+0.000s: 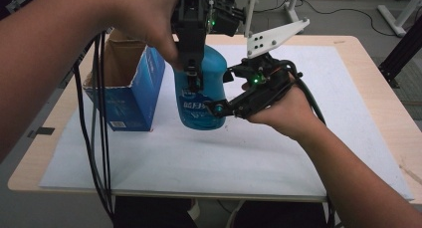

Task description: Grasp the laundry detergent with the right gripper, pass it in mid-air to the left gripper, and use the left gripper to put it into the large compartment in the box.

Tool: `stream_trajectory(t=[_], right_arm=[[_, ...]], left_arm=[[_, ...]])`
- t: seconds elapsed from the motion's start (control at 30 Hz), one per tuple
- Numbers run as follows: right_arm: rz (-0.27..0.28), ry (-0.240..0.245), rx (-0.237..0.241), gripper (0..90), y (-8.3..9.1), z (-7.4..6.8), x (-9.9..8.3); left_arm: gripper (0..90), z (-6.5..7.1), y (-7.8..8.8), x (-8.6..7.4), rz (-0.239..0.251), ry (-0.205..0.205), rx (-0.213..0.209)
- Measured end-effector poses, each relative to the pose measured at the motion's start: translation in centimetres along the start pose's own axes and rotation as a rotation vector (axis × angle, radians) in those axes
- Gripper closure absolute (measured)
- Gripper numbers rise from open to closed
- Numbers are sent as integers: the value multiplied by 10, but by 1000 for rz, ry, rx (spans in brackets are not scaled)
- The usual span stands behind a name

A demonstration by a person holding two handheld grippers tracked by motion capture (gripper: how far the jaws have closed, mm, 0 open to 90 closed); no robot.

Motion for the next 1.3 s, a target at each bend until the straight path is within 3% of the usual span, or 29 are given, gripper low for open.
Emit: stream_trajectory(t=[0.07,0.3,0.4,0.63,0.73,0.93,1.13,1.3], right_arm=[[-13,3,-29,140,5,0,0],[-40,25,-76,120,22,3,2],[-86,45,-97,36,28,3,4],[-155,61,-114,29,46,8,11],[-217,82,-111,7,52,11,13],[-369,130,-91,5,67,15,19],[-516,186,-73,5,78,19,21],[-572,178,-51,5,87,22,19]], left_arm=[[397,0,1,0,-2,6,-2],[397,-4,6,-2,-4,26,-5],[396,-6,9,-4,3,46,-4],[396,-11,18,-10,-8,101,-4],[396,-13,26,-15,-2,134,4],[395,-23,47,-30,30,253,-21],[394,-36,66,-50,59,419,-11],[393,-49,76,-71,66,553,-6]])
Point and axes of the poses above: each handheld gripper's, and its own axes: y roughly backward along the jaws, x roughly out of its top, z roughly to its right, the point moved 3 cm from there along -y, roughly forward along the jaws, and after that the axes turned 14 degrees about y, right-handed, at the moved point
